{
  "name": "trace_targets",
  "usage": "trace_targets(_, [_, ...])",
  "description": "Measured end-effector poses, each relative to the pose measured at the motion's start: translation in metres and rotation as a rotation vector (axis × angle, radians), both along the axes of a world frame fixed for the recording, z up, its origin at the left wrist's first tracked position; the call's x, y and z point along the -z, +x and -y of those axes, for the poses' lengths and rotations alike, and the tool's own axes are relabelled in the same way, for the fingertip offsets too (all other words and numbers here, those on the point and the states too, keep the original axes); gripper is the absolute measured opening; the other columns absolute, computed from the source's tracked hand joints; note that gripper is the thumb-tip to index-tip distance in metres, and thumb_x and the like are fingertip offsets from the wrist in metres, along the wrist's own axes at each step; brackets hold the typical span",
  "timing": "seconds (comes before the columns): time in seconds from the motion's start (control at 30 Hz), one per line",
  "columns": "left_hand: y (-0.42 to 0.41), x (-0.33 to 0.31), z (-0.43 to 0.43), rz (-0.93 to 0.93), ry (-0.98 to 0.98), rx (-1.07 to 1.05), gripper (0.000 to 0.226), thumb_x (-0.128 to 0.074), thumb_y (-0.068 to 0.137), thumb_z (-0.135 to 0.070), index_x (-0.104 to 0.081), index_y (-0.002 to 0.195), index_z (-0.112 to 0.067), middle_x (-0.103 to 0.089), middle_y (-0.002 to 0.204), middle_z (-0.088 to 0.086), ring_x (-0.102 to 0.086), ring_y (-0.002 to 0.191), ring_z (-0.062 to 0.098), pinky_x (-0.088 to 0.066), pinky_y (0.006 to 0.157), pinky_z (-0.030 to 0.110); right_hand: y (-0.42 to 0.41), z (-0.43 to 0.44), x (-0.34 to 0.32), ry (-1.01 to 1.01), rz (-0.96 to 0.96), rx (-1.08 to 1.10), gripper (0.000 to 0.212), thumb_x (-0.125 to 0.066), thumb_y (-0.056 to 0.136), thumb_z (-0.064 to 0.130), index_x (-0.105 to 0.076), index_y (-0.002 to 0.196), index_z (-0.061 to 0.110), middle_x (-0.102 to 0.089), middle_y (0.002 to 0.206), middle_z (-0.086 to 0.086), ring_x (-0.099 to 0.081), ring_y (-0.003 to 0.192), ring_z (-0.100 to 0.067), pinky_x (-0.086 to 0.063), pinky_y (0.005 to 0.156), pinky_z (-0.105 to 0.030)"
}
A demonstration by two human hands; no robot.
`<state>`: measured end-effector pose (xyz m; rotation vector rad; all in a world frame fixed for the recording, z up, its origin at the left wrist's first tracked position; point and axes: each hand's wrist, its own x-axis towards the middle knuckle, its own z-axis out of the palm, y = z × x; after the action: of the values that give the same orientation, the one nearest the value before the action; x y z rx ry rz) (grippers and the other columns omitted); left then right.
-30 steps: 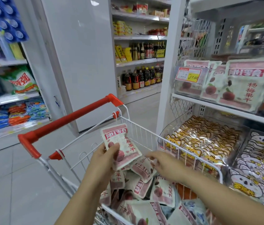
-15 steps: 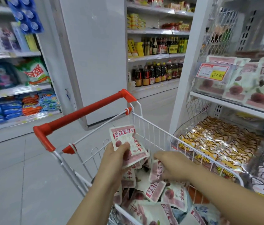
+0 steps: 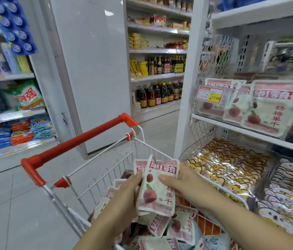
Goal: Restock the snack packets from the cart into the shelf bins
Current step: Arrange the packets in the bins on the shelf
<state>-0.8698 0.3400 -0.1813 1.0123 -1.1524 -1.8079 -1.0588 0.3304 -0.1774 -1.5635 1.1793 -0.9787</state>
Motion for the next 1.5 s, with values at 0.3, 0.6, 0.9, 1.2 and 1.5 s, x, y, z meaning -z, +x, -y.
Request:
trace_targets(0.3, [0.000,0.001,0.002,0.335,-0.338,0.027,0.057,-0.079,0.086,-0.022,-0.048,0.134,-0.025,-0.074,0.116,0.001,-0.072,0.106,0.022,-0.056,0.096,0.050,-0.004,-0.009,-0.017,-0.051,-0.152,0.214,0.051,-0.085,0.074,0.044,-0.055,0.115,0.038,-0.066,0.109,0.013,-0.065,0.095,-0.002,-0.055,0.087,-0.031])
trace_targets(0.6, [-0.051,-0.109,0.040,0.387,-0.738,0.141,0.058,-0.078,0.086,-0.014,-0.048,0.134,-0.028,-0.074,0.109,-0.013,-0.073,0.099,0.010,-0.061,0.084,0.031,-0.071,-0.010,-0.157,-0.353,-0.549,0.112,0.055,-0.086,0.073,0.041,-0.056,0.119,0.034,-0.069,0.101,0.017,-0.066,0.087,0.005,-0.052,0.073,-0.017])
trace_targets(0.9, [-0.139,-0.198,0.091,0.424,-1.192,-0.025,0.054,-0.079,0.084,-0.038,-0.051,0.130,-0.037,-0.069,0.113,-0.017,-0.067,0.101,0.003,-0.057,0.090,0.041,-0.125,0.008,-0.246,-0.735,-0.897,0.377,0.051,-0.076,0.071,0.060,-0.056,0.109,0.032,-0.063,0.103,0.016,-0.060,0.090,-0.002,-0.053,0.079,-0.032])
trace_targets(1.2, [-0.199,-0.222,0.157,0.653,-1.234,0.092,0.074,-0.074,0.078,-0.051,-0.040,0.142,-0.038,-0.065,0.123,-0.017,-0.065,0.107,0.006,-0.056,0.093,0.042,-0.174,0.057,-0.266,-0.499,-1.065,0.500,0.055,-0.070,0.085,0.052,-0.052,0.128,0.021,-0.063,0.115,0.003,-0.057,0.092,-0.016,-0.045,0.069,-0.031])
trace_targets(1.5, [-0.212,-0.218,0.186,0.826,-1.110,0.387,0.053,-0.067,0.096,-0.035,-0.047,0.144,-0.029,-0.071,0.120,-0.003,-0.071,0.102,0.013,-0.056,0.096,0.041,-0.191,0.102,-0.254,-0.056,-1.263,0.259,0.052,-0.068,0.081,0.058,-0.061,0.117,0.020,-0.067,0.104,0.002,-0.065,0.092,-0.018,-0.054,0.088,-0.040])
